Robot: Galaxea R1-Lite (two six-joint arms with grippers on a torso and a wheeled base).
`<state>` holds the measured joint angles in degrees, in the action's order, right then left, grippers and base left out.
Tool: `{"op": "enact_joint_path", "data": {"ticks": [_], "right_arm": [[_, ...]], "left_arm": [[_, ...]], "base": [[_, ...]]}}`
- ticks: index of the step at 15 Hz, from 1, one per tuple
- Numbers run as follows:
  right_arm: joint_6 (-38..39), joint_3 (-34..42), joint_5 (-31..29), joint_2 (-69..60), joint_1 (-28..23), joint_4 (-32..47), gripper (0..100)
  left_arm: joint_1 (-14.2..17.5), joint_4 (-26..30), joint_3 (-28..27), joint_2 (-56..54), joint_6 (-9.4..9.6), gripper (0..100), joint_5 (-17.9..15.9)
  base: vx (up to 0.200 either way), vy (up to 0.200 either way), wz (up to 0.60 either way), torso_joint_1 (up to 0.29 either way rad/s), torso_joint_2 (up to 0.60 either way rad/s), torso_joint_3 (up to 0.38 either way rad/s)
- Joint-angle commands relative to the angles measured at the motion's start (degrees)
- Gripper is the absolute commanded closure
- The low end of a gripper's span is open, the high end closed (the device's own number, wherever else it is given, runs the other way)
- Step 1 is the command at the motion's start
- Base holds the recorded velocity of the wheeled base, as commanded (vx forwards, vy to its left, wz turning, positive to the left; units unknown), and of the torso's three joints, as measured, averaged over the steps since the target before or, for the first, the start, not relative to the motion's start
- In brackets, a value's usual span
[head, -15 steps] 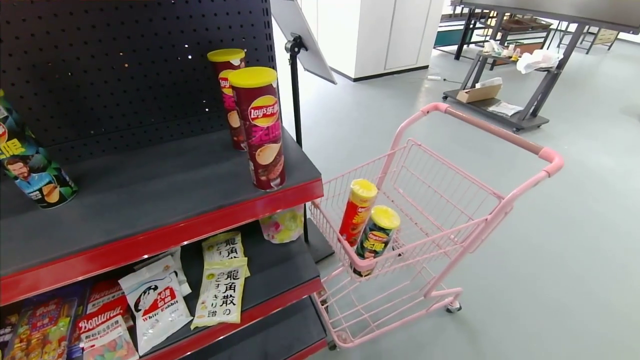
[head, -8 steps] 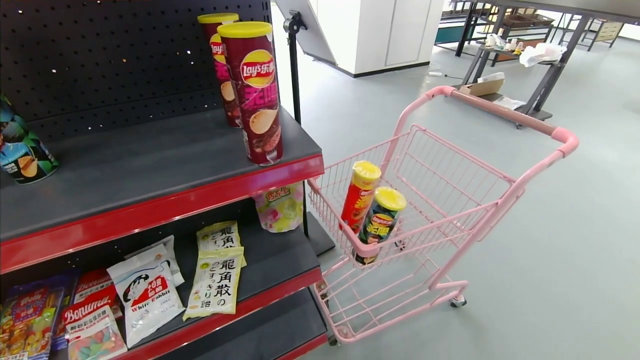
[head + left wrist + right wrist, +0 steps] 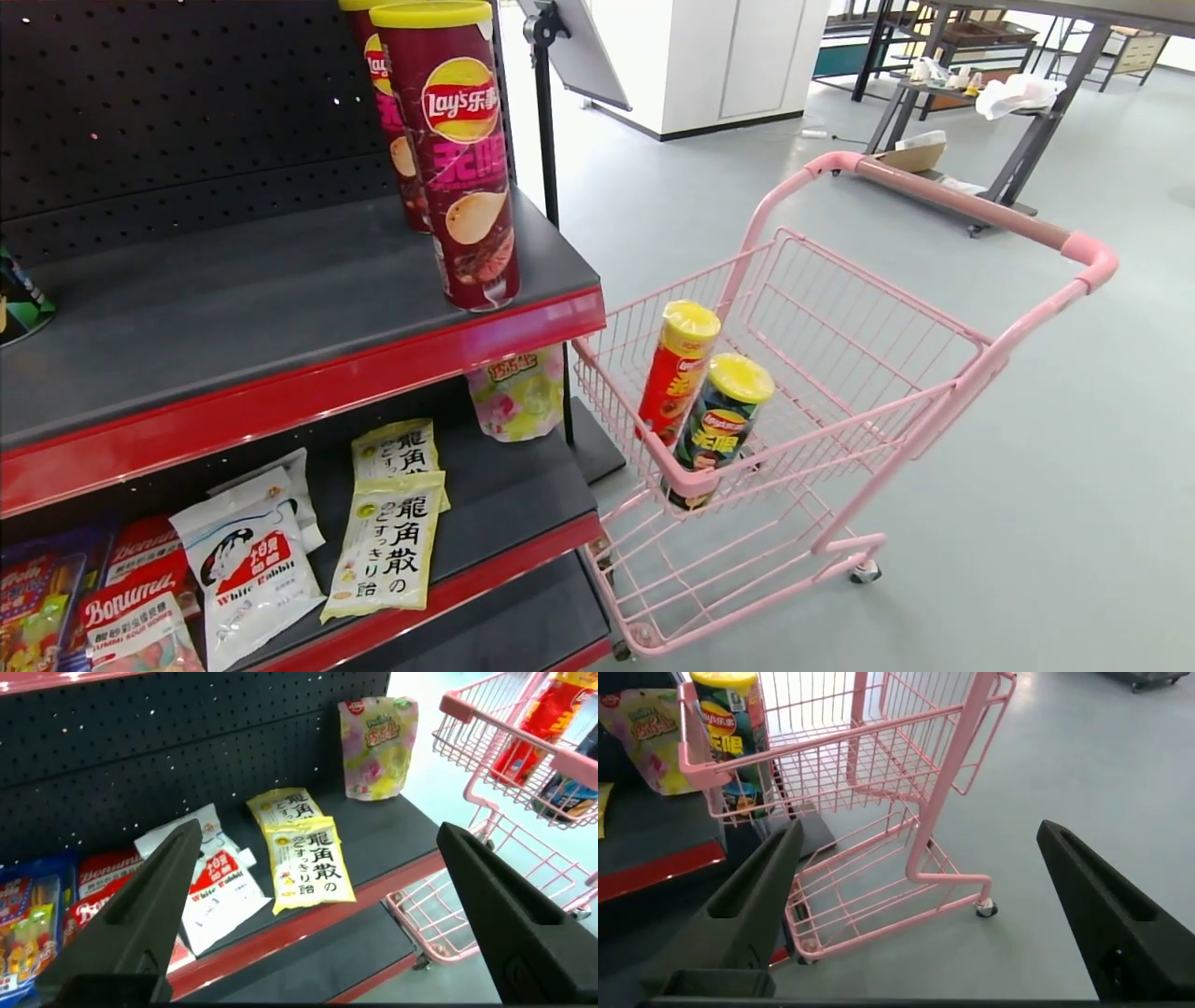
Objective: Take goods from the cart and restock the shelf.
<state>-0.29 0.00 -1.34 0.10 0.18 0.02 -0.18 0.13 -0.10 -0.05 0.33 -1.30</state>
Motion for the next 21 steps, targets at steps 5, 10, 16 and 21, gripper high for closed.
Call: {"op": "enact_joint_path", "data": {"ticks": [5,10,16,21], "right_arm": [[-0.2,-1.2,4.9,0.5,0.2,-0.6,0],[-3.3,-25.8,12.2,40.2,5.3,-3.5,0],[1.4,-18.9,12.5,76.2,13.0,-34.6,0],[3.7,-20.1,12.5,93.4,19.2,-49.4,0]], "left_arm": [[0.0,0.0,0.0,0.0,0.02,0,0.0],[0.0,0.0,0.0,0.0,0.02,0,0.0],[0.0,0.0,0.0,0.0,0.02,0,0.0],[0.0,0.0,0.0,0.0,0.11,0,0.0]], "base": [[0.0,0.0,0.0,0.0,0.0,0.0],[0.0,0.0,0.0,0.0,0.0,0.0],[0.0,0.0,0.0,0.0,0.0,0.0],[0.0,0.0,0.0,0.0,0.0,0.0]]}}
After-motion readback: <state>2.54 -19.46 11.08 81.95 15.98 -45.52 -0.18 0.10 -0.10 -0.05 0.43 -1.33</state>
